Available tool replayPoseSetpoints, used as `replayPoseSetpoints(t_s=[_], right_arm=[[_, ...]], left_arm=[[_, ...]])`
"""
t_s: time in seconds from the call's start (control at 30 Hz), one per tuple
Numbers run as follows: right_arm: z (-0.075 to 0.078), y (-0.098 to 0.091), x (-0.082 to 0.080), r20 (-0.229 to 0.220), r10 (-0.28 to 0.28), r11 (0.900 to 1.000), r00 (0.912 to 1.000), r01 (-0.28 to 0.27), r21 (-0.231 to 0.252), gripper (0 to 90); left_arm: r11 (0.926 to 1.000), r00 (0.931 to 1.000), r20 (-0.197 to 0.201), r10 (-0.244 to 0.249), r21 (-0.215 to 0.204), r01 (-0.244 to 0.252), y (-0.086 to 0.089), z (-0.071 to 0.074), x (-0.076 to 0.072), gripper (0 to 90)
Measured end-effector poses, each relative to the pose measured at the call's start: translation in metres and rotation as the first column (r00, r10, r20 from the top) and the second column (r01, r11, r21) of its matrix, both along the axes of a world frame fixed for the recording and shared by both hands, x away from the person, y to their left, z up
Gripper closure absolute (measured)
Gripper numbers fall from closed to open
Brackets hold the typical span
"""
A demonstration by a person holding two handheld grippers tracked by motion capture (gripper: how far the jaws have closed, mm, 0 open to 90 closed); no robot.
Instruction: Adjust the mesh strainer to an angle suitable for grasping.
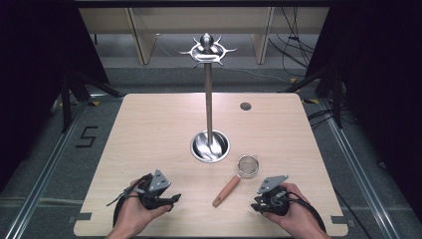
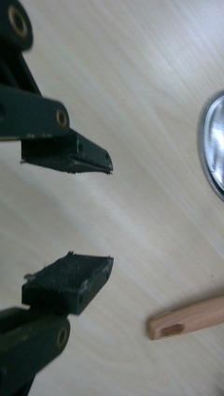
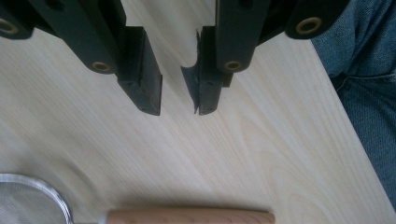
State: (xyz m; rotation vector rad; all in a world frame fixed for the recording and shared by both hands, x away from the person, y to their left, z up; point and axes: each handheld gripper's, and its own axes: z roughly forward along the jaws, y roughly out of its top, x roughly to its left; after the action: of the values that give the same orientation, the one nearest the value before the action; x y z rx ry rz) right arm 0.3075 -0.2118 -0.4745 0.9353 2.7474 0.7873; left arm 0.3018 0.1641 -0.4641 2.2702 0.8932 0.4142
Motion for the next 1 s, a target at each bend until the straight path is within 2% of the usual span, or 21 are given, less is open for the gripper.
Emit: replayPoseSetpoints(t_s=[0.03, 0.07, 0.13, 0.2, 0.23, 0.3, 0.37, 0.43, 0.47, 0.53, 0.63, 0.67, 0.73, 0.8, 0.87, 1.0], right_arm=[[0.0, 0.001, 0.001, 0.01, 0.031, 0.9995, 0.9995, -0.031, -0.006, 72.4], [0.0, 0.003, 0.002, 0.024, 0.053, 0.9984, 0.9983, -0.053, -0.023, 75.7], [0.003, 0.007, 0.002, -0.012, 0.102, 0.9939, 0.9947, -0.102, -0.041, 83.1], [0.004, 0.01, 0.003, -0.049, 0.1, 0.993, 0.9938, -0.102, -0.058, 88.6], [0.004, 0.011, 0.006, -0.044, 0.127, 0.9891, 0.9909, -0.13, -0.069, 90.0], [0.007, 0.013, 0.011, -0.049, 0.103, 0.991, 0.9935, -0.107, -0.081, 90.0], [0.012, 0.014, 0.021, -0.024, 0.101, 0.9903, 0.9946, -0.103, -0.094, 90.0], [0.019, 0.016, 0.036, -0.011, 0.063, 0.9936, 0.998, -0.063, -0.093, 90.0], [0.02, 0.017, 0.042, -0.002, 0.068, 0.9936, 0.9977, -0.068, -0.09, 90.0], [0.026, 0.021, 0.054, 0.003, 0.025, 0.9958, 0.9997, -0.025, -0.088, 90.0], [0.03, 0.028, 0.073, 0.025, 0.033, 0.9963, 0.9991, -0.03, -0.081, 90.0], [0.032, 0.031, 0.077, 0.024, 0.018, 0.9964, 0.9996, -0.016, -0.083, 90.0], [0.034, 0.036, 0.085, 0.023, 0.013, 0.9964, 0.9997, -0.011, -0.084, 90.0], [0.035, 0.039, 0.093, 0.035, 0.023, 0.9951, 0.9991, -0.019, -0.097, 90.0], [0.034, 0.044, 0.1, 0.033, 0.034, 0.9946, 0.9989, -0.03, -0.1, 90.0], [0.027, 0.057, 0.11, 0.022, 0.026, 0.9947, 0.9994, -0.024, -0.1, 90.0]], left_arm=[[0.9999, 0.9998, 0.019, 0.003, 0.014, -0.004, 0.004, 0.001, -0.004, 42.3], [0.9989, 0.9987, 0.026, 0.044, -0.019, -0.043, 0.005, 0.0, -0.007, 42.2], [0.9983, 0.9981, 0.03, 0.053, -0.024, -0.053, 0.008, 0.001, -0.01, 42.1], [0.9986, 0.9976, 0.047, 0.05, -0.018, -0.049, 0.009, 0.003, -0.01, 42.0], [0.9977, 0.9975, 0.033, 0.062, -0.031, -0.061, 0.008, 0.003, -0.01, 41.9], [0.9981, 0.9981, 0.04, 0.048, -0.041, -0.046, 0.007, 0.003, -0.009, 41.7], [0.9978, 0.9983, 0.033, 0.048, -0.048, -0.047, 0.006, 0.003, -0.009, 41.5], [0.9998, 0.9999, 0.009, 0.013, -0.012, -0.013, 0.008, 0.004, -0.008, 41.6], [0.9999, 0.9999, 0.01, 0.009, -0.009, -0.009, 0.008, 0.003, -0.008, 41.6], [0.9999, 1.0, -0.001, 0.009, -0.013, -0.009, 0.008, 0.002, -0.007, 41.6], [0.9997, 0.9999, -0.008, 0.009, -0.022, -0.009, 0.008, 0.0, -0.007, 41.5], [0.9998, 0.9999, -0.012, 0.006, -0.02, -0.006, 0.009, 0.001, -0.007, 41.5], [0.9987, 0.9993, -0.028, 0.025, -0.043, -0.026, 0.008, -0.001, -0.007, 41.4], [0.9994, 0.9996, -0.025, 0.016, -0.029, -0.017, 0.009, -0.001, -0.005, 41.3], [0.998, 0.9983, -0.047, 0.034, -0.052, -0.036, 0.008, -0.002, -0.005, 41.2], [0.9992, 0.9994, -0.032, 0.017, -0.037, -0.018, 0.009, -0.001, -0.005, 41.0]])
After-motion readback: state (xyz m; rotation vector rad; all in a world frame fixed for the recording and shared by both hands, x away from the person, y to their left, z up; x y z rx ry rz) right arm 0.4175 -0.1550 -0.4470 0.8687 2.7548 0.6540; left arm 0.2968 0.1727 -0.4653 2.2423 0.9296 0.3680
